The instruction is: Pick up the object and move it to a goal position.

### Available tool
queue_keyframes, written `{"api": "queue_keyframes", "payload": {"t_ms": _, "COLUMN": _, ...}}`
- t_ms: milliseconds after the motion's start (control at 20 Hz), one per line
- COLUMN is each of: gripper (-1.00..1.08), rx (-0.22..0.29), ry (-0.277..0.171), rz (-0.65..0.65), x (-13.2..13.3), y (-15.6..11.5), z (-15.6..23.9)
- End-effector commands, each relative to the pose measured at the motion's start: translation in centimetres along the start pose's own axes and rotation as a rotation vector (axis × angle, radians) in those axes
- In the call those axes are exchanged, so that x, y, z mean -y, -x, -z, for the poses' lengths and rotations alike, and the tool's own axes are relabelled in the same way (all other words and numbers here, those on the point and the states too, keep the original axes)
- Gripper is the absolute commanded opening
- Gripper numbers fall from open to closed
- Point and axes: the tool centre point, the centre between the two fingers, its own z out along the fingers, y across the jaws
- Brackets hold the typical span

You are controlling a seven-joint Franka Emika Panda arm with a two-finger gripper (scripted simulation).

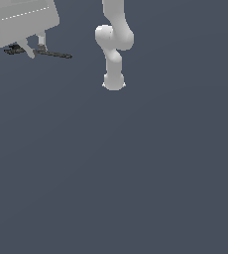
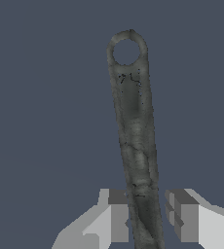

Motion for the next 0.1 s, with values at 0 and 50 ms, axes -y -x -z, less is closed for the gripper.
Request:
{"api": "queue_keyframes", "payload": {"t_ms": 0, "gripper": -1.00, "rx": 0.000, "ry": -0.001, "rz": 0.000, "x": 0.04, "y": 0.15, "z": 0.37}}
{"api": "queue_keyframes", "payload": {"t_ms": 50, "gripper": -1.00, "rx": 0.000, "ry": -0.001, "rz": 0.000, "x": 0.05, "y": 0.16, "z": 0.39}}
